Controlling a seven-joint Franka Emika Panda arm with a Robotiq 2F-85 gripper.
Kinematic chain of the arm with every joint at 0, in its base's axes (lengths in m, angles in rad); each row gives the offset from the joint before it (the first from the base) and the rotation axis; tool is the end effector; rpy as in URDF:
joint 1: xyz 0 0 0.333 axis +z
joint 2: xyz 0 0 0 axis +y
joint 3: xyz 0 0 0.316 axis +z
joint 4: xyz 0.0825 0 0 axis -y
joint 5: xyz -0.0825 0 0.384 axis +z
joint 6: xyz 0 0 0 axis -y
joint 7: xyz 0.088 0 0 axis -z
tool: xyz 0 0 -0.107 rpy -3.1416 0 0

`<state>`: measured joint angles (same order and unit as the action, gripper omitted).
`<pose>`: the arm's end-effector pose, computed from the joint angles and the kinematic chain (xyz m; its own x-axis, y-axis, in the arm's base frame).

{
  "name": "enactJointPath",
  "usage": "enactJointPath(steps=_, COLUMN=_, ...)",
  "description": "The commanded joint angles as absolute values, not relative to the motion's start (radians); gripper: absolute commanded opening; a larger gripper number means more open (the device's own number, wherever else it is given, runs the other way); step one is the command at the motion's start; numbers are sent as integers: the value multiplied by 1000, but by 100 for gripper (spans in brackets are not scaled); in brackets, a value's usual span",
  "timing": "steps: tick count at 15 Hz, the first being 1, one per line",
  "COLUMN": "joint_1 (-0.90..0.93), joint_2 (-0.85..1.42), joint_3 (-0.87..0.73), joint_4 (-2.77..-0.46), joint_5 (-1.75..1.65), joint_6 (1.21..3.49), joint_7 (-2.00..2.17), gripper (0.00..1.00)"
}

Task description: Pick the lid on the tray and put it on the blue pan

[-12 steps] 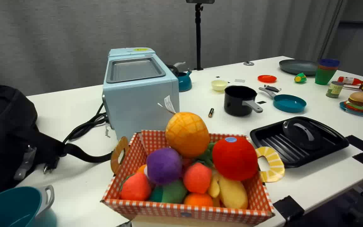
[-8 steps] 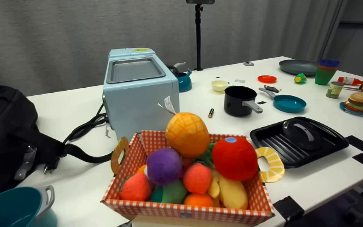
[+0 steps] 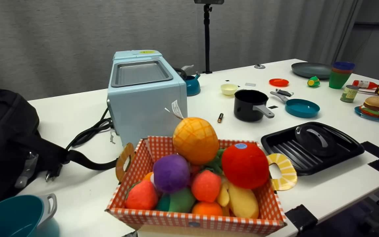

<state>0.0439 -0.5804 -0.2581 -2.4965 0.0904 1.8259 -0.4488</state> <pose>0.3577 -0.0748 0.4701 0.9675 0.2527 -0.0009 0.2446 -0.9374 -0.2480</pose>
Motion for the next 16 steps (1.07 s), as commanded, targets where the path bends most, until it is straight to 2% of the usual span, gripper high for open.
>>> enactJointPath(steps=1, joint_1=22, joint_2=-577, joint_3=-239, joint_4=-2495, joint_5=101, joint_6=1823, joint_7=-458, gripper=100)
enactJointPath(steps=7, joint_1=19, joint_2=-519, joint_3=-231, joint_4=-2491, joint_5=95, joint_6=1879, joint_7=-460, gripper=100)
enactJointPath(steps=16, joint_1=8, joint_2=-329, joint_3=-217, joint_4=-2533, joint_5=53, joint_6=2138, joint_7=-462, gripper=100)
